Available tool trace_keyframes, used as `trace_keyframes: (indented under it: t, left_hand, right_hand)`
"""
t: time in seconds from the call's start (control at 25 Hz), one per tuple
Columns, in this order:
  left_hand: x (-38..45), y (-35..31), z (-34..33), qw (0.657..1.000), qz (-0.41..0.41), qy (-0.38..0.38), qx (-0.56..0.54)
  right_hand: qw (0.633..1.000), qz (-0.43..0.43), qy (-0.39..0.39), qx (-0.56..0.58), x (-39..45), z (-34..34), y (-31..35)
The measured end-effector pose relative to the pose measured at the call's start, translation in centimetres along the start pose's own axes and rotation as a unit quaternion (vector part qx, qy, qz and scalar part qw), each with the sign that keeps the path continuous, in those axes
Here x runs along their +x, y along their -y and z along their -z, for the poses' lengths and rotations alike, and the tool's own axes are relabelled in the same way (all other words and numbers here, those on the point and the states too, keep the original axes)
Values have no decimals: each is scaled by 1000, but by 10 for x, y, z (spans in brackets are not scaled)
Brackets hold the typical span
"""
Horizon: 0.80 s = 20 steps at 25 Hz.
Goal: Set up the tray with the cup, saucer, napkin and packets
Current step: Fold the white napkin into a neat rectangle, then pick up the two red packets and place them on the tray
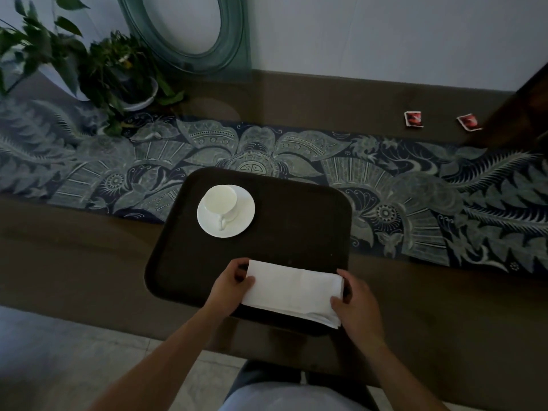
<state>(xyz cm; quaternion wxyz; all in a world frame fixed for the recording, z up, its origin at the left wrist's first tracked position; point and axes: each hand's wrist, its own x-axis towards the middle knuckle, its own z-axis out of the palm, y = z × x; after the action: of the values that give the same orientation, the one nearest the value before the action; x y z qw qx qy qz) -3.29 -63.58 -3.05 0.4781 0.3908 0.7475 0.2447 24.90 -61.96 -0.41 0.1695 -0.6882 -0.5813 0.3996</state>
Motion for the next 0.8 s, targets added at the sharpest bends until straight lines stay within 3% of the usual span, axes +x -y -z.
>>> trace_keyframes:
  t: [0.32,0.56,0.68,0.8]
  left_hand:
    - [1,-8,-4,988,-55,-43,139]
    - [6,-14,-2,976,-59,-52,201]
    - [8,-26,-4,961,-73,-46,264]
    - [17,-57,-19,943,-127,-8,308]
  right_hand:
    - [998,-16,-19,-63,6,-8,-10]
    - [998,-22,12,-59,10,0,-23]
    - [999,-3,27,-45,13,10,-28]
    - [993,16,-6,-115,26,34,-35]
